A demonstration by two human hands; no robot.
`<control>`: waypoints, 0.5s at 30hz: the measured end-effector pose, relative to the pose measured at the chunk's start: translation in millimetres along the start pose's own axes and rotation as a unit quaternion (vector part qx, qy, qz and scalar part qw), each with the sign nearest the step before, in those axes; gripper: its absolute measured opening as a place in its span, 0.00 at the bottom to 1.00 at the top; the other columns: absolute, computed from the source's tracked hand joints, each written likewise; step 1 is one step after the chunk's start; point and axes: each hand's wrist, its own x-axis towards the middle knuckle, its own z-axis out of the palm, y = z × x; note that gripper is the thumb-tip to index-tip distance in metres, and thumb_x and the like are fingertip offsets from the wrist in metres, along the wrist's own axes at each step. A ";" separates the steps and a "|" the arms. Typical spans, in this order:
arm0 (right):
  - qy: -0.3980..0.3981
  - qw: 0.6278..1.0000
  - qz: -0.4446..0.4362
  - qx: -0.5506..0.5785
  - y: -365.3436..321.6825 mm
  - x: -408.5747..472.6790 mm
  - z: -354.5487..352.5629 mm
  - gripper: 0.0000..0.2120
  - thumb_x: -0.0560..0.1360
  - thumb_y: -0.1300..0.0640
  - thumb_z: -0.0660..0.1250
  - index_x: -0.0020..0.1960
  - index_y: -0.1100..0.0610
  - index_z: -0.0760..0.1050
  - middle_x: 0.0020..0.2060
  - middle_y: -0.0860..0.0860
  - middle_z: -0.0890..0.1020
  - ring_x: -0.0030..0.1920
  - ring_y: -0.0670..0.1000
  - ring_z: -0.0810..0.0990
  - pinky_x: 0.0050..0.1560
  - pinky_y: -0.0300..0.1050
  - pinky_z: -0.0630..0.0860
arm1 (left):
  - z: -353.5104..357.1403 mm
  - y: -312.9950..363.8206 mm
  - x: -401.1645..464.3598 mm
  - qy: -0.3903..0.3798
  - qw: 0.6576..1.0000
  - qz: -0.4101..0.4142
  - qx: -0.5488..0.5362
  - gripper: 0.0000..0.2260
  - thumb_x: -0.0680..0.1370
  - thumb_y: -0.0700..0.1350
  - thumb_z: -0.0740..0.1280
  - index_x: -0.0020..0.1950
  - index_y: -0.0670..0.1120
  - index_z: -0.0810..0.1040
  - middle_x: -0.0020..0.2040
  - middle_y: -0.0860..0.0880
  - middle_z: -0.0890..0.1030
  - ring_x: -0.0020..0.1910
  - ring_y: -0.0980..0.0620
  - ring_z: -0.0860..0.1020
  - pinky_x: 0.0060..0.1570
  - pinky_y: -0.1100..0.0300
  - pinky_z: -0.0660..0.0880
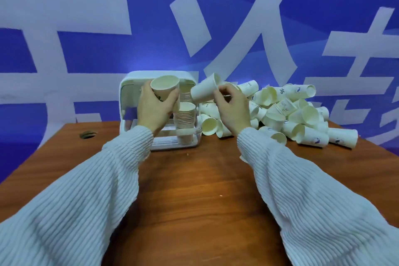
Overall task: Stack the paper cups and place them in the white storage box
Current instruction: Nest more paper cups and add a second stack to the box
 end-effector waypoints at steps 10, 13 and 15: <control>-0.187 0.932 -0.131 -0.281 -6.3 24.4 58.4 0.12 0.82 0.53 0.57 0.54 0.51 0.79 0.49 0.52 0.84 0.51 0.58 0.80 0.50 0.57 0.78 | -30.0 -16.8 9.1 0.017 1.000 0.005 0.011 0.32 0.77 0.54 0.74 0.76 0.48 0.65 0.62 0.55 0.70 0.62 0.53 0.73 0.60 0.58 0.73; -0.257 0.878 -0.147 -0.375 -5.4 27.4 67.5 0.14 0.81 0.54 0.56 0.57 0.48 0.80 0.53 0.53 0.84 0.54 0.60 0.80 0.54 0.55 0.77 | -28.8 -20.4 14.6 -0.010 1.000 0.011 0.017 0.32 0.76 0.55 0.75 0.75 0.49 0.65 0.64 0.54 0.73 0.62 0.52 0.75 0.61 0.56 0.75; -0.287 0.851 -0.142 -0.416 -3.7 25.0 74.0 0.17 0.81 0.53 0.55 0.61 0.46 0.81 0.56 0.52 0.84 0.60 0.60 0.77 0.60 0.55 0.71 | -25.5 -22.4 18.5 -0.019 1.000 0.008 0.020 0.33 0.76 0.56 0.74 0.75 0.49 0.65 0.66 0.51 0.76 0.63 0.51 0.76 0.63 0.52 0.77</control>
